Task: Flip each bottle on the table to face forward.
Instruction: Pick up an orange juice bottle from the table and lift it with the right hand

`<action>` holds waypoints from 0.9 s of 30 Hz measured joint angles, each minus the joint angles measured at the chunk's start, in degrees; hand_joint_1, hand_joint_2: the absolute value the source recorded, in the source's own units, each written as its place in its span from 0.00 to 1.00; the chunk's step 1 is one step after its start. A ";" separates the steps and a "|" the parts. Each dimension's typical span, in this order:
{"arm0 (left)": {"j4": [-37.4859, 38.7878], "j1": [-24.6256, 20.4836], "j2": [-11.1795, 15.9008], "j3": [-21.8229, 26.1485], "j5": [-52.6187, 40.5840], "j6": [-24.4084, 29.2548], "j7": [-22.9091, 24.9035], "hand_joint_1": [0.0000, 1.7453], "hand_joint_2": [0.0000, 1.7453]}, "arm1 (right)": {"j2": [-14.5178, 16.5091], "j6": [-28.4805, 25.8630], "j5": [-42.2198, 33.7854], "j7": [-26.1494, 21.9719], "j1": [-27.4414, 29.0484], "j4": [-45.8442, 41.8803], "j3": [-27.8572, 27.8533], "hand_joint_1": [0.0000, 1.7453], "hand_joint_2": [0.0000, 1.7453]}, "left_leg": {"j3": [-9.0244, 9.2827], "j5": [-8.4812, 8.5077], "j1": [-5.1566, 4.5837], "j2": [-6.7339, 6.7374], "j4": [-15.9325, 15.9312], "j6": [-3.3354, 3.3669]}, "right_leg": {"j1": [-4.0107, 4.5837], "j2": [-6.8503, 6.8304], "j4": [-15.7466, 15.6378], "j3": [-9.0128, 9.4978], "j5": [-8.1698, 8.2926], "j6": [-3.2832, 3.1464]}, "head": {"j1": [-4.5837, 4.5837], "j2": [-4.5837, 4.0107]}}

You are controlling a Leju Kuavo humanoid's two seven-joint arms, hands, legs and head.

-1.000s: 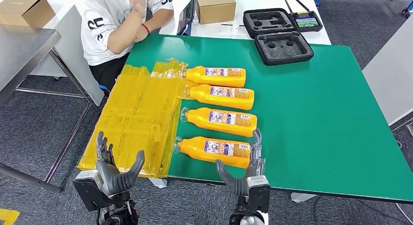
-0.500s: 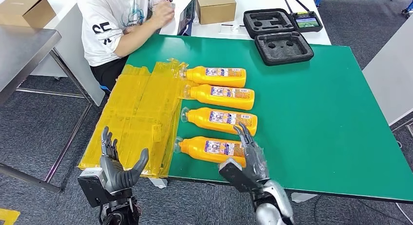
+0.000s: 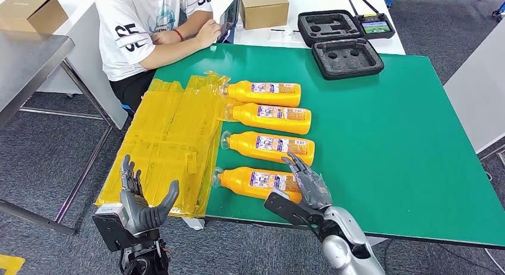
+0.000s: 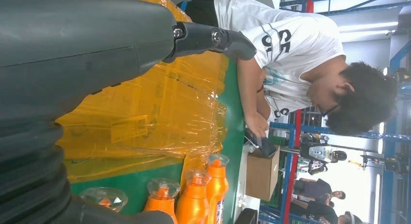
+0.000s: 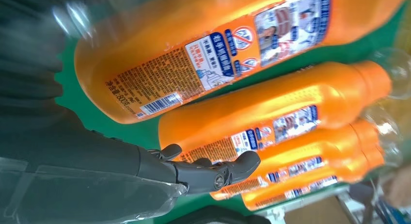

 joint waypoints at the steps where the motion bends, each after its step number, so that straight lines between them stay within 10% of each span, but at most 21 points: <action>1: 0.00 0.00 0.00 0.00 0.00 0.00 0.00 0.00 1.00 | 0.00 0.00 0.00 0.00 0.00 0.00 0.00 0.00 1.00 | 0.00 0.00 0.00 0.00 0.00 0.00 | 0.00 0.00 0.00 0.00 0.00 0.00 | 0.00 0.00; 27: 1.09 -1.32 1.72 -1.29 3.48 1.55 -0.06 0.00 1.00 | -5.55 6.88 -6.41 0.30 -10.92 12.45 9.52 0.00 1.00 | 0.00 0.01 -0.02 -0.01 0.01 0.02 | -0.01 -0.04 0.00 0.01 0.00 0.01 | -0.02 0.00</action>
